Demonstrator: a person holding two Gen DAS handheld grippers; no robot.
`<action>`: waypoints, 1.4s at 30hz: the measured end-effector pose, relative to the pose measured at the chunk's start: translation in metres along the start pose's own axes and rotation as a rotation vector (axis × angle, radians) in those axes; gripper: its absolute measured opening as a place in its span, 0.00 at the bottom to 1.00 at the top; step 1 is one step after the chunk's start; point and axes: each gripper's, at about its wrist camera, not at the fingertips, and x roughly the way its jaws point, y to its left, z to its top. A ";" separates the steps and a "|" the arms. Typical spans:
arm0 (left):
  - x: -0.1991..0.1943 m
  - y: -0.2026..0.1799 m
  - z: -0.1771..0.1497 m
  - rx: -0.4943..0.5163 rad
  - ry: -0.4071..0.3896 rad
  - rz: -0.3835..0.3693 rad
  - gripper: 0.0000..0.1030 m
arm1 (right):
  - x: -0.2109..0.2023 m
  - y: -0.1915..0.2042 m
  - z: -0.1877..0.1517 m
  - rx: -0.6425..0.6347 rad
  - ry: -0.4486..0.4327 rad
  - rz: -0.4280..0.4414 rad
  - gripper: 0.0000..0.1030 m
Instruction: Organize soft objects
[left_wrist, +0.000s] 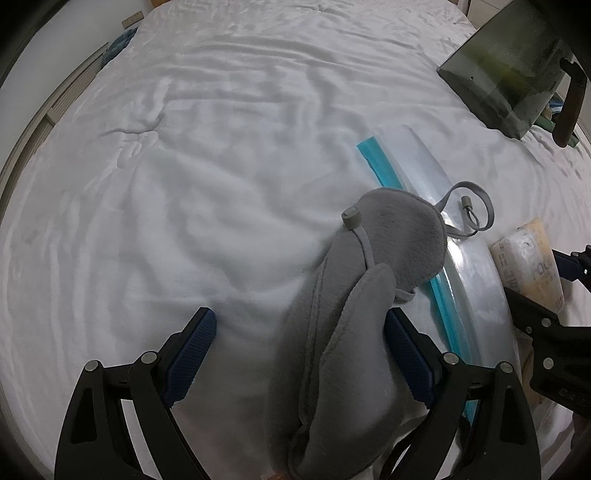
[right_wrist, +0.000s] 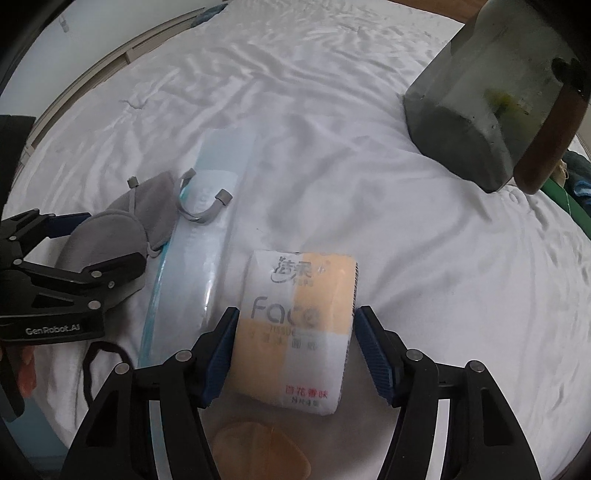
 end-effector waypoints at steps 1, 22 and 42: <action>0.001 0.000 0.000 0.002 0.002 0.001 0.87 | 0.001 0.000 0.001 0.000 0.002 0.000 0.61; 0.001 -0.003 0.008 0.021 0.009 -0.122 0.32 | 0.003 -0.008 0.001 -0.015 -0.007 0.032 0.49; -0.041 0.007 0.007 -0.056 -0.039 -0.146 0.19 | -0.021 -0.010 0.001 -0.019 -0.048 0.046 0.47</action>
